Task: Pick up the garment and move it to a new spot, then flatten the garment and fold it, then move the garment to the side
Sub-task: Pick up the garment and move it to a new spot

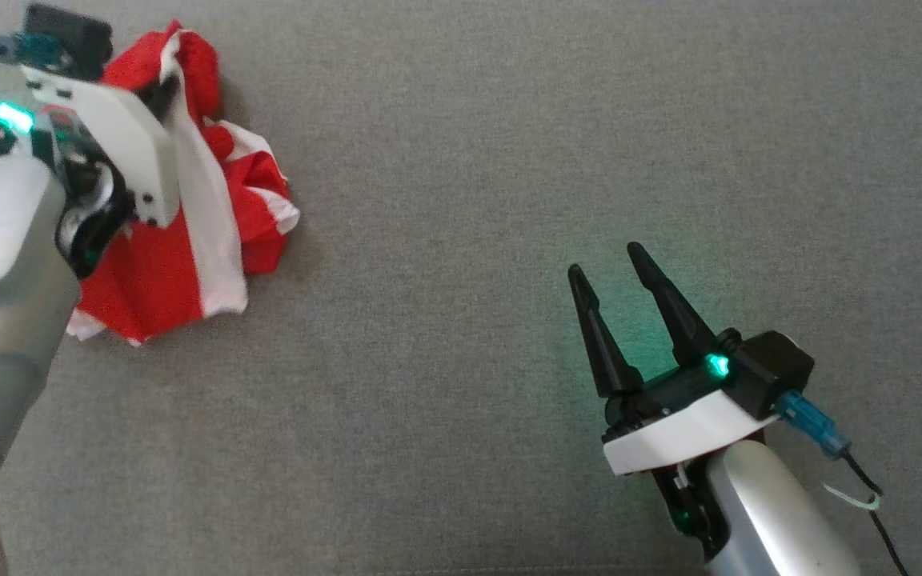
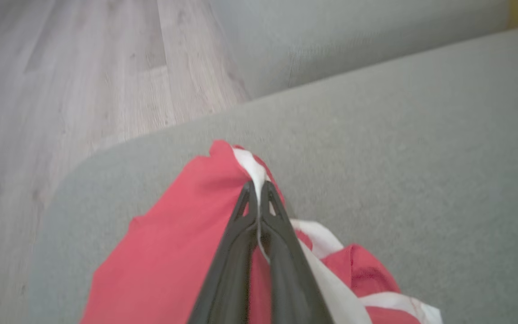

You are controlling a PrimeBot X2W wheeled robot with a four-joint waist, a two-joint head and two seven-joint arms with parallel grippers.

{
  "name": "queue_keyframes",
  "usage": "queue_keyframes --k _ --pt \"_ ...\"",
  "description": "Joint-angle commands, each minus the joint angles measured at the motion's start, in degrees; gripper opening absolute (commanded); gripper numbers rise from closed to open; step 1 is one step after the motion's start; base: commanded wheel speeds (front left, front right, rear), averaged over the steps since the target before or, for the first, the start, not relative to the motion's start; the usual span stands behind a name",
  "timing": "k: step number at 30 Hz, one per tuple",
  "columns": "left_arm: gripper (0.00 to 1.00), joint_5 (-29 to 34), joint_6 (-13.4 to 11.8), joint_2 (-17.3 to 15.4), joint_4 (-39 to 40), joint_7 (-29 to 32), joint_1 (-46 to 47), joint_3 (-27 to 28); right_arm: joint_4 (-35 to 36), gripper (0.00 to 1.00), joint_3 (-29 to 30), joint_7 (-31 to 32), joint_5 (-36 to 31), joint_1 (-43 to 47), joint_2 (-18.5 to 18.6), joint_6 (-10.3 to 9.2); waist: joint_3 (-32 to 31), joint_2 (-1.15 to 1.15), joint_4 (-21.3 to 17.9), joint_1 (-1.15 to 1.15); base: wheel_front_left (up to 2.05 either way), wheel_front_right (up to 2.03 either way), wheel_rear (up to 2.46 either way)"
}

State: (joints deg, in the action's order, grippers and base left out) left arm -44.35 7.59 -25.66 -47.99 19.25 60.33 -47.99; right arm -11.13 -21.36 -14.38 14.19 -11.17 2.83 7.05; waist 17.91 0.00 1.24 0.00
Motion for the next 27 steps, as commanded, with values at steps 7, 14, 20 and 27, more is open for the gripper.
queue_keyframes --k 7,14,20,27 --pt "0.00 1.12 -0.10 -0.58 2.86 -17.20 8.12 4.24 0.27 1.00 -0.06 -0.62 1.14 0.70 0.05 0.44 -6.07 0.00 1.25 0.00 0.00 0.00 0.00" --pt "0.00 0.02 -0.10 1.47 7.22 -22.29 8.93 4.79 -0.43 1.00 0.29 -0.62 2.12 2.64 0.05 0.44 -10.48 0.00 1.40 0.00 0.00 0.00 0.00" --pt "0.00 -1.01 -0.11 2.43 13.26 -20.42 7.31 2.55 0.06 1.00 0.23 -0.62 2.98 3.22 0.05 0.44 -11.71 0.00 -1.57 0.00 0.00 0.00 0.00" --pt "0.00 -1.49 -1.40 4.78 18.72 -19.42 5.57 1.24 1.80 1.00 -1.43 -0.62 5.03 2.39 0.05 0.44 -10.62 0.00 -9.90 0.00 0.00 0.00 0.00"
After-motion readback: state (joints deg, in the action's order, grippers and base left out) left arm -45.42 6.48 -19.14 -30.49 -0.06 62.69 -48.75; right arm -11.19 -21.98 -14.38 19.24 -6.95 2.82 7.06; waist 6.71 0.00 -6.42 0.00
